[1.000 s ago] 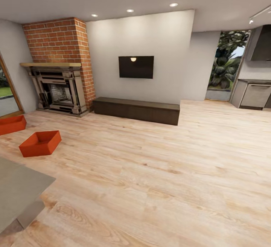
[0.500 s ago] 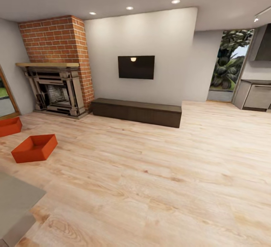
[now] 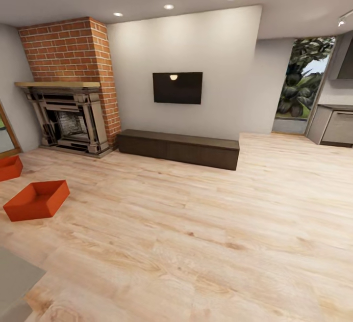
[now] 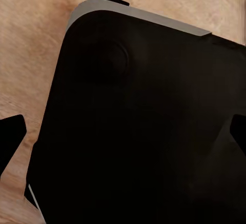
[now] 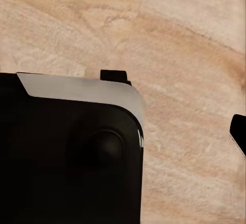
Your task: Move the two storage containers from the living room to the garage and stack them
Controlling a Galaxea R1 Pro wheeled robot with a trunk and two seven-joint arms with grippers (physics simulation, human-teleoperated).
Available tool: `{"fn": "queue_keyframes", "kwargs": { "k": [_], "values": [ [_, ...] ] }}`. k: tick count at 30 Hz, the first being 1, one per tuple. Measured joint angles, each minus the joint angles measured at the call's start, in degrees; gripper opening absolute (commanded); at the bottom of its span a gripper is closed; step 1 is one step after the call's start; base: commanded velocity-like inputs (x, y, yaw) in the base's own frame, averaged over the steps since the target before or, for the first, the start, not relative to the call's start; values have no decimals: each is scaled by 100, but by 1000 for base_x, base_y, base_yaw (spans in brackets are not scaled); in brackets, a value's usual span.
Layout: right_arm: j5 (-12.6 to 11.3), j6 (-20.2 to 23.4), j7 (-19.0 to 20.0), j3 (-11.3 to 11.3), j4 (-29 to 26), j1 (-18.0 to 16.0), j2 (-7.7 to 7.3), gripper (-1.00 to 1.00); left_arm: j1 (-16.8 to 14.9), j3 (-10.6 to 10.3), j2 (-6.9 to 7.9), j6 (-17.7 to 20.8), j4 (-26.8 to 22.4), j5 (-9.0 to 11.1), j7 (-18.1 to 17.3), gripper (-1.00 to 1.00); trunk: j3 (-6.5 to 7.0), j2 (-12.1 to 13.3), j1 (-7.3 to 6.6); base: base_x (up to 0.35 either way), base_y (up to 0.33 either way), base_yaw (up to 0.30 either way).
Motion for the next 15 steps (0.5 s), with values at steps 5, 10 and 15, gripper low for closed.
{"fn": "queue_keyframes", "kwargs": {
  "k": [5, 10, 15],
  "values": [
    [5, -6, -2, 0, 0, 0, 1, 100, 0, -2, -1, 0, -1, 0, 0, 100, 0, 0, 0, 323, 0, 0],
    [11, -15, -4, 3, 0, 0, -2, 100, 0, 2, -1, -1, -2, 0, 0, 100, 0, 0, 0, 323, 0, 0],
    [20, -54, -10, 6, 0, 0, 4, 100, 0, 14, -1, -6, -4, 1, 0, 100, 0, 0, 0, 323, 0, 0]
  ]
}}
